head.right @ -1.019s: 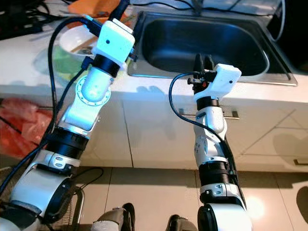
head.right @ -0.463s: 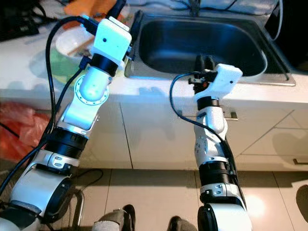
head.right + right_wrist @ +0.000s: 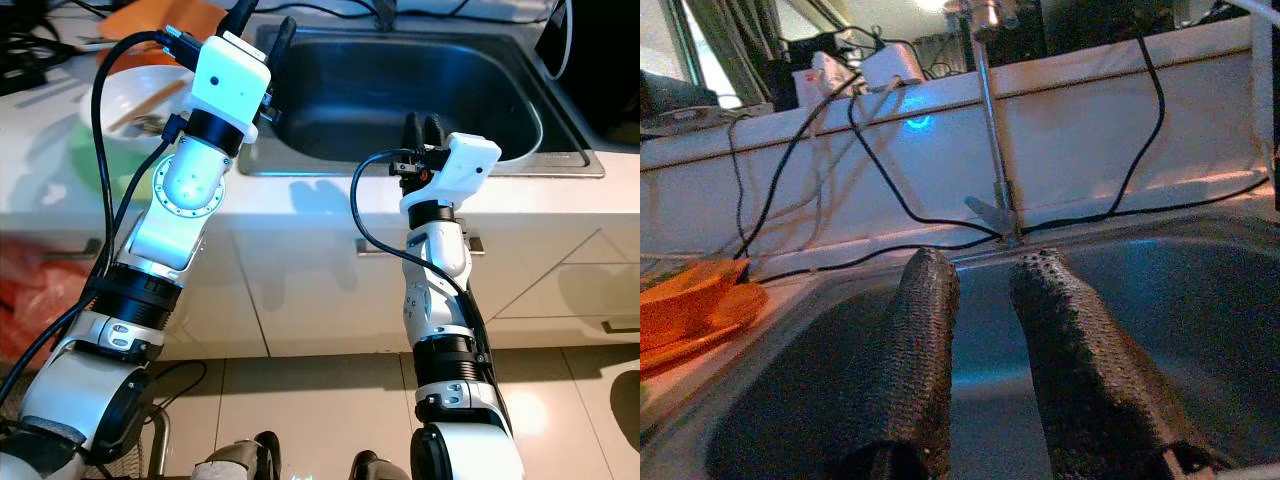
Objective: Kitchen organization
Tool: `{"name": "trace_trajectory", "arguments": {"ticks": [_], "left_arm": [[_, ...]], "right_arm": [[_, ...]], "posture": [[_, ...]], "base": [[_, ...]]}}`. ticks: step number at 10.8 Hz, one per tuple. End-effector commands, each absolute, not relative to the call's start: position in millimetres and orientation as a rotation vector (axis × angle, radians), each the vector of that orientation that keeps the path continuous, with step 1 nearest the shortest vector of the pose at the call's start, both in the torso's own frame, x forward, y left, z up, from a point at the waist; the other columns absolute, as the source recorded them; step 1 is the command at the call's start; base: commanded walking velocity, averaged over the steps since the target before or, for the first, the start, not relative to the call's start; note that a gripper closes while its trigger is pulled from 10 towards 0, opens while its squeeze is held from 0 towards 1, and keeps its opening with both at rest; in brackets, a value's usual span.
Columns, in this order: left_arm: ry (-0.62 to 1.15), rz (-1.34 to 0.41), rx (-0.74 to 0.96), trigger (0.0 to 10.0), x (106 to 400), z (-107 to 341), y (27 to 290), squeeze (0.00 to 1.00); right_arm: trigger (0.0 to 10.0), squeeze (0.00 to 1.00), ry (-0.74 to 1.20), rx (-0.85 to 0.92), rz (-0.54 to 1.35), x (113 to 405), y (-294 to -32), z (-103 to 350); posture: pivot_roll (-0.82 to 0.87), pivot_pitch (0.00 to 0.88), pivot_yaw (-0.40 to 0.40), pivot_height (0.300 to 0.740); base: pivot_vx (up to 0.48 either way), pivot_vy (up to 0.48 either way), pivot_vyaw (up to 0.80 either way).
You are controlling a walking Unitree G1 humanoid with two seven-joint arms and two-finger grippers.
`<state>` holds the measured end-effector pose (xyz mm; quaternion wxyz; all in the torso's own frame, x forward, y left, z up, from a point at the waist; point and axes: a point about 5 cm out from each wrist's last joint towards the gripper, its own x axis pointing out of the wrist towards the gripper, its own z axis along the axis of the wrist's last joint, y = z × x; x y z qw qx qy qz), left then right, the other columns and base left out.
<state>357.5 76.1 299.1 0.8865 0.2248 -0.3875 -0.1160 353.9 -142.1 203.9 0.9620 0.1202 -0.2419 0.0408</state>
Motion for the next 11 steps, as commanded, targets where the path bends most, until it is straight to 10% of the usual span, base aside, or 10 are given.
{"name": "trace_trajectory", "arguments": {"ticks": [1, 11], "left_arm": [[-0.843, -0.24, 0.462, 10.0, 353.7, 307.0, 73.2, 0.0], [-0.85, -0.224, 0.457, 10.0, 353.8, 309.4, 75.0, 0.0]], "right_arm": [[10.0, 0.0, -0.483, 0.238, 0.079, 352.9, -143.7, 200.9], [10.0, 0.0, -0.479, 0.2, 0.105, 351.9, -139.9, 199.1]], "posture": [[0.11, 0.137, -0.03, 0.74], [0.11, 0.149, -0.034, 0.74]], "base": [[0.277, 0.0, 0.0], [0.281, 0.0, 0.06]]}}
